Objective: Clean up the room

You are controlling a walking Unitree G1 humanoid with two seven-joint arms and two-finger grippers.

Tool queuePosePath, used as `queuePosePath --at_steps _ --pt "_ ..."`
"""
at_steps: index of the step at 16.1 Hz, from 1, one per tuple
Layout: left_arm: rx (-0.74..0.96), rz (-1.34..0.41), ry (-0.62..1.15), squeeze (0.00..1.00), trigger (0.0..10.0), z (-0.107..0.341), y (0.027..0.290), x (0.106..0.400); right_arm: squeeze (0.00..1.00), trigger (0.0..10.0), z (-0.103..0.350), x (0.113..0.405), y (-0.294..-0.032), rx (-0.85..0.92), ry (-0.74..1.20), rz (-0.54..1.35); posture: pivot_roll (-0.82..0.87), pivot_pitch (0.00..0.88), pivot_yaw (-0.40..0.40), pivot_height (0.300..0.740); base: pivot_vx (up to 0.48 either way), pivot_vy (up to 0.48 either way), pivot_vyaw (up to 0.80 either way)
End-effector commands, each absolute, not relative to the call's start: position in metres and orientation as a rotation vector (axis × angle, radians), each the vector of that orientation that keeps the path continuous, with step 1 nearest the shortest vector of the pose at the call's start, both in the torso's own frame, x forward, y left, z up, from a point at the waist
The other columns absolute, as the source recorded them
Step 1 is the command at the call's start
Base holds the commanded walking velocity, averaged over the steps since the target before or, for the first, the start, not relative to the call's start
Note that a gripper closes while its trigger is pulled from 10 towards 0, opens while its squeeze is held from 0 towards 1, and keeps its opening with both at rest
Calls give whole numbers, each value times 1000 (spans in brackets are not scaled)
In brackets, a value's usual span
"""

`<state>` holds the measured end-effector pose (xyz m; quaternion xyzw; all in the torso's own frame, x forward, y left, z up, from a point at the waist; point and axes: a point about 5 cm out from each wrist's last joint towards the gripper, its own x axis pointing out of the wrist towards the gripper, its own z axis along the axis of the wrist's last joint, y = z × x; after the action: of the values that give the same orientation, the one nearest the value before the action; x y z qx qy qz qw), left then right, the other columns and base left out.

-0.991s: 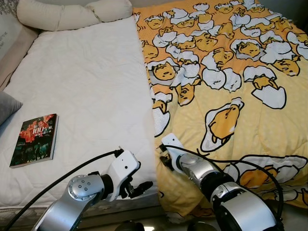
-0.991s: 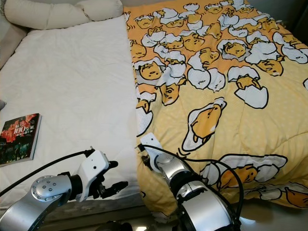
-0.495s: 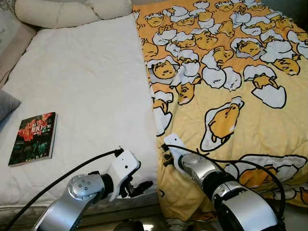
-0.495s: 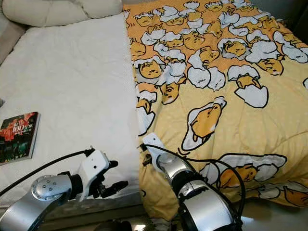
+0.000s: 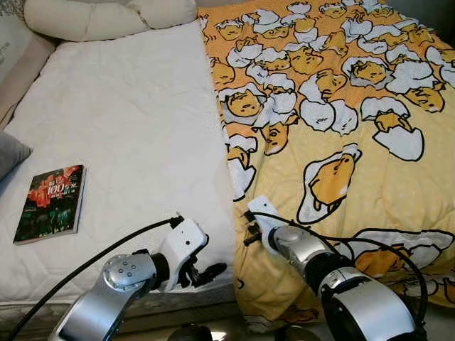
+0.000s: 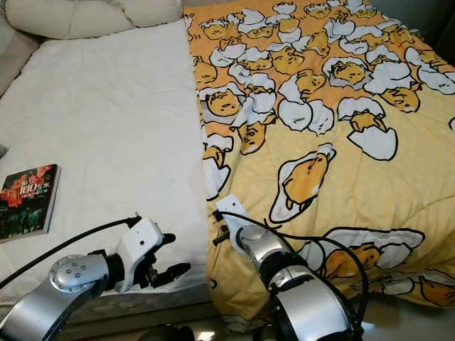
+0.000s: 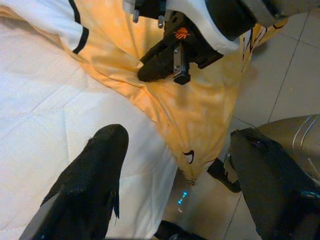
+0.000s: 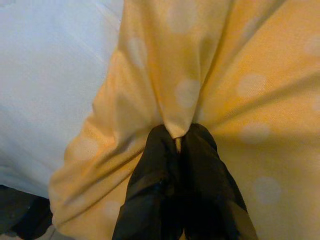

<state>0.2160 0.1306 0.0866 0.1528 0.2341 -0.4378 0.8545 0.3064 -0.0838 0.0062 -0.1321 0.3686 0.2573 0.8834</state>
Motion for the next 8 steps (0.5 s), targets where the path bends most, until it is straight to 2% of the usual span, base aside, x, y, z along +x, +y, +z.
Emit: queuePosePath --at_steps 1,5,8 --pt "336 -904 490 0 10000 86 132 219 0 0 9 309 -82 -231 755 547 0 54 84 740 0 0 0" --pt "340 -894 469 0 10000 88 132 226 0 0 11 303 -79 -109 767 715 -5 28 79 740 0 0 0" --pt "341 -893 463 0 10000 87 132 228 0 0 7 285 -86 -86 825 997 -17 26 84 740 0 0 0"
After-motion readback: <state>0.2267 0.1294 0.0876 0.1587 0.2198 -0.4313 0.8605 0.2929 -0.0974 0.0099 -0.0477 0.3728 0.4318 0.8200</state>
